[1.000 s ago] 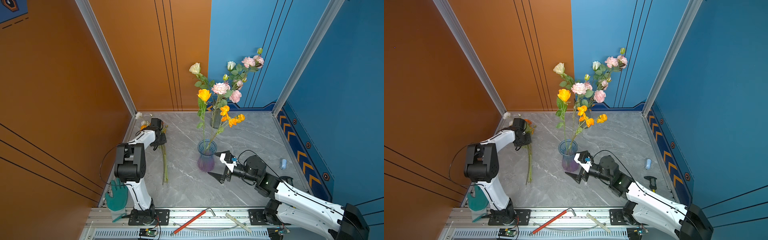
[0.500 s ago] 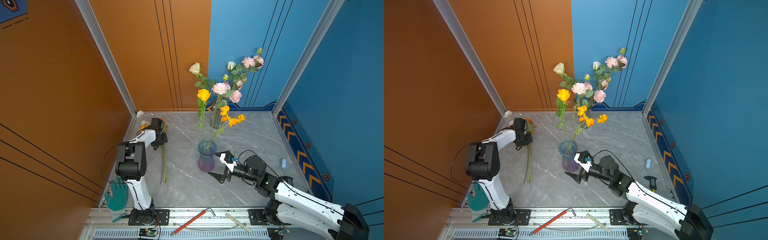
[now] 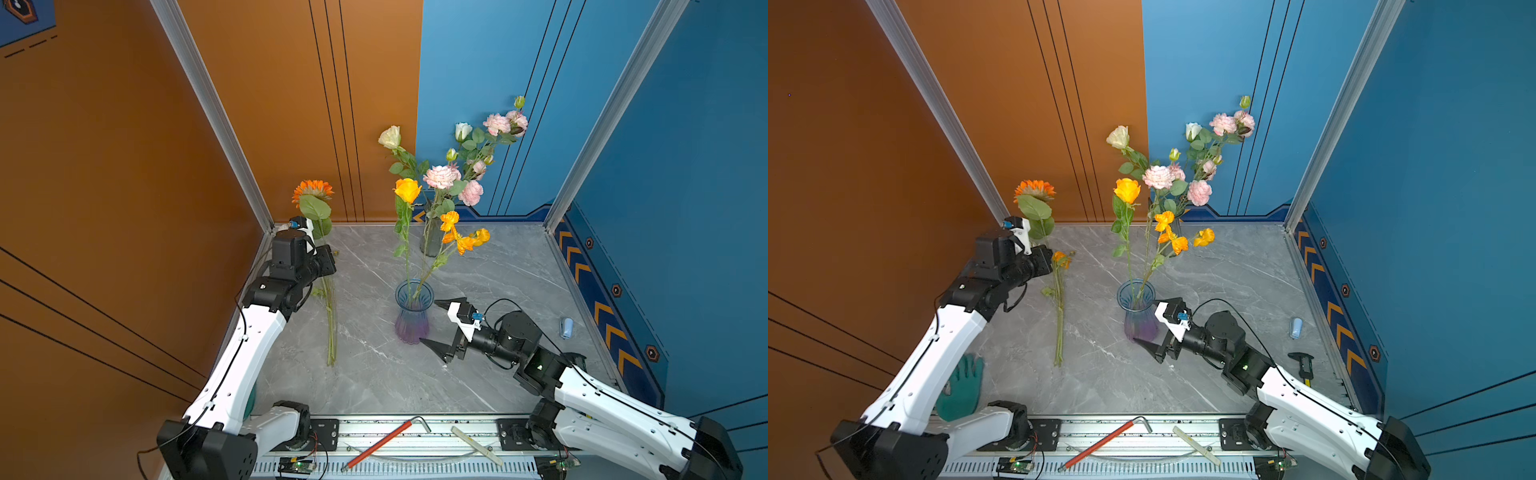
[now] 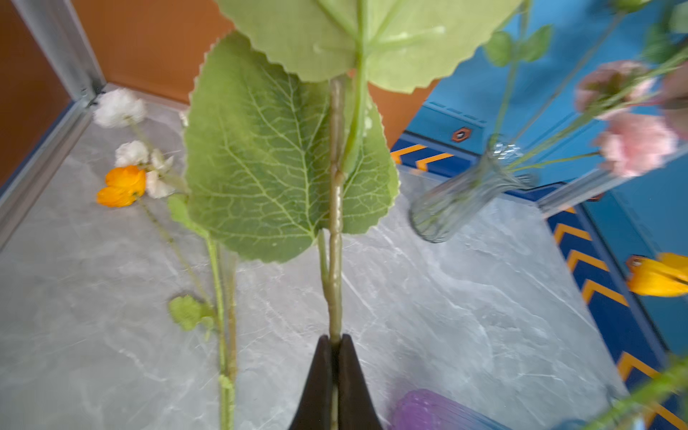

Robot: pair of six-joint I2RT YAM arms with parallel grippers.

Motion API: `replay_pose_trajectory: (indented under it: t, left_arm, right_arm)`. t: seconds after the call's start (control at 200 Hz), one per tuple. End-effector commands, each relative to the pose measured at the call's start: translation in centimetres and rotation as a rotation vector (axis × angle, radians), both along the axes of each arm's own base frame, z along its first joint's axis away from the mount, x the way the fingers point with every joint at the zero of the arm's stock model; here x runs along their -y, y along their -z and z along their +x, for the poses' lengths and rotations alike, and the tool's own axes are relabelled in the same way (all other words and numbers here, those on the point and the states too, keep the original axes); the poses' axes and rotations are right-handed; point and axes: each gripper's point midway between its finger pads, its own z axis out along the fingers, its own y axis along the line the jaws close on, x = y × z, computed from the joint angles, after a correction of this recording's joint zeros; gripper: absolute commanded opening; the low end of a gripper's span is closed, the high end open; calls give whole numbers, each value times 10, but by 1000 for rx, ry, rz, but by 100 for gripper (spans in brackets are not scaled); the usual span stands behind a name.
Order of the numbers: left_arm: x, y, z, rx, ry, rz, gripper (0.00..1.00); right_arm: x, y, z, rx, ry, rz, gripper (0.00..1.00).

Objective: Arrange flowers in a vase
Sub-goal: Pick up the flower from the flowers, then place the flower in the vase.

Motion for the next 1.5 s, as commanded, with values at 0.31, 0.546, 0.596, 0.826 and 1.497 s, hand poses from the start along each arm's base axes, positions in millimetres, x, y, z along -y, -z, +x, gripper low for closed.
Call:
replay_pose_trajectory:
  t: [0.31,0.546,0.596,0.826,1.497]
  left_arm:
    - [96,-177,-91,789,210,-257,0]
    - [116,-208,-107,887,251,-333,0]
    - [119,-210,-107,899,250,-345,0]
    - [128,-226,-101,932,241,-341,0]
    - [184,-90,-75,790,303,-232,0]
  right_arm:
    - [15,-4,15,-33,86,64,100]
    - [16,-4,17,-35,88,67,100]
    - [16,-3,17,-35,92,68,100]
    - [15,-3,16,-38,84,66,100]
    - [14,-4,16,-37,77,69,100]
